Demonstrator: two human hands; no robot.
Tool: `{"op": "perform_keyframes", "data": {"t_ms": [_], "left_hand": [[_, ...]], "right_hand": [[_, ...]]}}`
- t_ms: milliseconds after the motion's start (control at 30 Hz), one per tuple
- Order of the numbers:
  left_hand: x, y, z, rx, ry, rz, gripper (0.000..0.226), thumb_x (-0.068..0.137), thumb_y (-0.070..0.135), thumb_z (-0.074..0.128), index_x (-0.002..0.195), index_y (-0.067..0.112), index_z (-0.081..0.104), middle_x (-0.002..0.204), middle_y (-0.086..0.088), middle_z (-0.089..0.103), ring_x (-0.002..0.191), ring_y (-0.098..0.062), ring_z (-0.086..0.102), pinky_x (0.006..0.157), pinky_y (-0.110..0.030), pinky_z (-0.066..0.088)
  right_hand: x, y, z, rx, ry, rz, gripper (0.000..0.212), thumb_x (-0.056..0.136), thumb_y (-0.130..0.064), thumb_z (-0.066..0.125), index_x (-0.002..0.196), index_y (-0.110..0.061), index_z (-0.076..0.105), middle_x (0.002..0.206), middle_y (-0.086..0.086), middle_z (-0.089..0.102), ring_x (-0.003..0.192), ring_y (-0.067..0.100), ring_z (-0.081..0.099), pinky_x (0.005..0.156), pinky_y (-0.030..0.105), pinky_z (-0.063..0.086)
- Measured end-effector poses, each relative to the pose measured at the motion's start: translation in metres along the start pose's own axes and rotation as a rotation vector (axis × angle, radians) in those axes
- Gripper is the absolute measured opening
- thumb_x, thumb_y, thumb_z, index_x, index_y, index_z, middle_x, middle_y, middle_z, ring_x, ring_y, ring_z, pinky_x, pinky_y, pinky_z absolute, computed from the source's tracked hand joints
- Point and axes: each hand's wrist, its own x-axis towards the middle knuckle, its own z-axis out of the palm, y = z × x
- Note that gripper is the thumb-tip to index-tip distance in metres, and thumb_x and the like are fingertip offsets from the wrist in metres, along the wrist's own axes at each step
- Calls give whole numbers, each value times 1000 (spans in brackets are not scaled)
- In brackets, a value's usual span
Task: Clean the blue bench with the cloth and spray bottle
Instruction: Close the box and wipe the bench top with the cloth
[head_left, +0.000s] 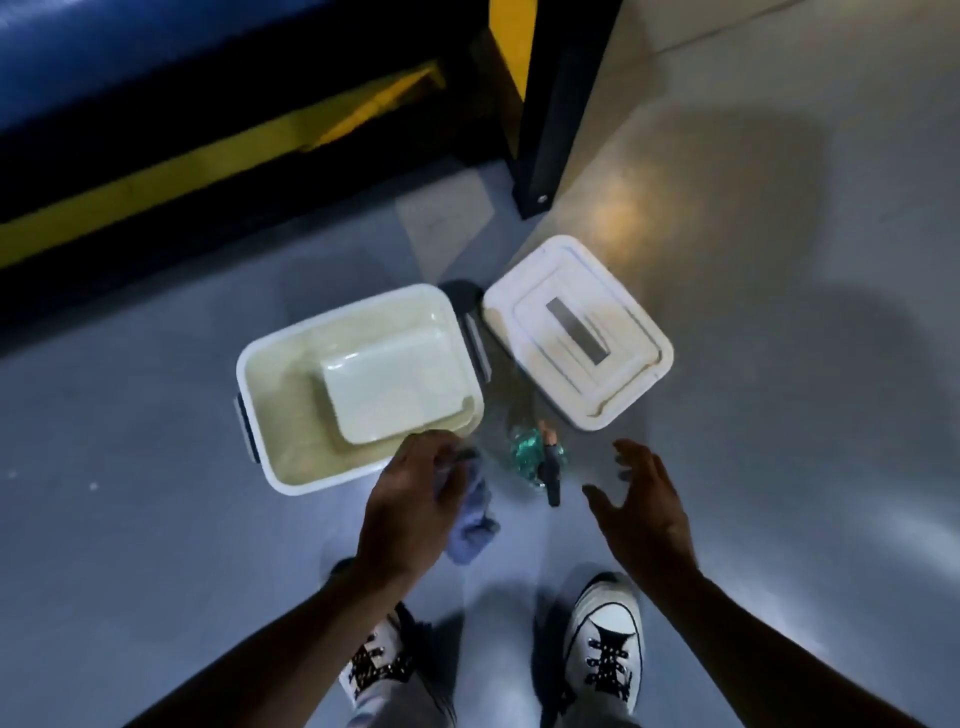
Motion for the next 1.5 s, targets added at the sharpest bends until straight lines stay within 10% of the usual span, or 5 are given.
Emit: {"op": "perform_keyframes", "data": {"t_ms": [367, 533, 767, 1233, 1500], "left_hand": [[197, 83, -6, 507, -121, 270, 40, 88, 35, 67, 121, 11, 63, 117, -16, 62, 107, -37, 63, 93, -41, 51], [274, 87, 51, 659, -348, 82, 65, 92, 42, 65, 146, 13, 44, 145, -17, 47, 130, -39, 51, 104, -49, 48], [308, 65, 98, 574, -391, -76, 66, 85, 39, 74, 138, 12, 47, 136, -14, 55, 121, -37, 58, 95, -46, 55], [292, 88, 68, 191, -176, -99, 36, 77, 30, 64, 112, 28, 70, 117, -2, 67, 94, -23, 68, 82, -33, 58], [208, 93, -50, 72, 106, -91, 13, 86, 25, 66, 82, 15, 73, 75, 4, 66, 76, -14, 64, 64, -21, 41]], "right_hand": [[93, -24, -29, 552, 93, 617, 21, 89, -27, 75, 98, -12, 62, 72, 4, 59, 59, 17, 57, 50, 19, 51], [157, 4, 14, 751, 84, 773, 32, 78, -31, 81, 90, -11, 59, 96, 9, 61, 88, 26, 62, 89, 54, 59], [183, 13, 10, 834, 41, 978, 25, 88, -19, 74, 98, -11, 52, 83, 4, 55, 69, 21, 55, 87, 42, 60], [180, 14, -40, 785, 218, 776, 19, 80, -14, 74, 68, -10, 60, 73, 7, 61, 66, 23, 58, 67, 35, 53], [139, -85, -106, 559, 270, 439, 35, 84, -16, 75, 116, -10, 61, 99, 5, 66, 88, 22, 63, 75, 30, 47]]}}
